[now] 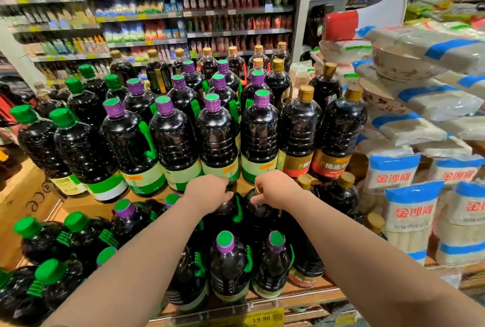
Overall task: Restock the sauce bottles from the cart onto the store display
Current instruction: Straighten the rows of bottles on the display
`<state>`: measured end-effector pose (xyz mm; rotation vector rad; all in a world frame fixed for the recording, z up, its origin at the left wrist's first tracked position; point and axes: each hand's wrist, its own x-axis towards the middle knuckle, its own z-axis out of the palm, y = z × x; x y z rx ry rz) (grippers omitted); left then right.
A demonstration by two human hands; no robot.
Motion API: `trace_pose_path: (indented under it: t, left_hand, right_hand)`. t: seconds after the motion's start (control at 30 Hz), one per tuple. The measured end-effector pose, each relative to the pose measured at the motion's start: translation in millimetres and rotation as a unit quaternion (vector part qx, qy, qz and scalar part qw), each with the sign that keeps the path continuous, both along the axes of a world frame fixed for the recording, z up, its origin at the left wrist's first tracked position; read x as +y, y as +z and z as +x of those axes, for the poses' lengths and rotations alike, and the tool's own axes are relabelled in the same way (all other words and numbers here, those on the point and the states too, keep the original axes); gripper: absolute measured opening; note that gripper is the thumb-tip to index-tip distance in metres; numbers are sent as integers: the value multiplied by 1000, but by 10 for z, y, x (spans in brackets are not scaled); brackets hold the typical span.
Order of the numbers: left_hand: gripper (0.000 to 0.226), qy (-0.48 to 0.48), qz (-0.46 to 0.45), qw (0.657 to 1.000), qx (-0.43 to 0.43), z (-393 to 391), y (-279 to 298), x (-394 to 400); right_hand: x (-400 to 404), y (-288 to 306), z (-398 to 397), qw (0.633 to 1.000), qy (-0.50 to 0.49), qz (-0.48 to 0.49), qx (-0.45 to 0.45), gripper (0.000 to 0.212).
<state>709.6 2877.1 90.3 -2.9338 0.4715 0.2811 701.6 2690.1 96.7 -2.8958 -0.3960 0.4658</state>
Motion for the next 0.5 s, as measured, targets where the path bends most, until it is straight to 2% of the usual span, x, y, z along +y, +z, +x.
trace_pose_path:
  t: [0.1, 0.23, 0.37, 0.5]
  left_hand:
    - [36, -18, -24, 999, 24, 27, 19, 42]
    - [33, -63, -23, 996, 54, 25, 85, 29]
    - [34, -84, -30, 993, 78, 1, 67, 63]
    - [31, -69, -43, 993, 89, 18, 60, 58]
  right_hand:
    - [-52, 38, 11, 999, -14, 41, 31, 33]
    - [-85, 101, -47, 997, -14, 41, 66, 45]
    - [-108, 141, -116, 995, -11, 40, 92, 33]
    - [-98, 138, -84, 995, -10, 34, 89, 32]
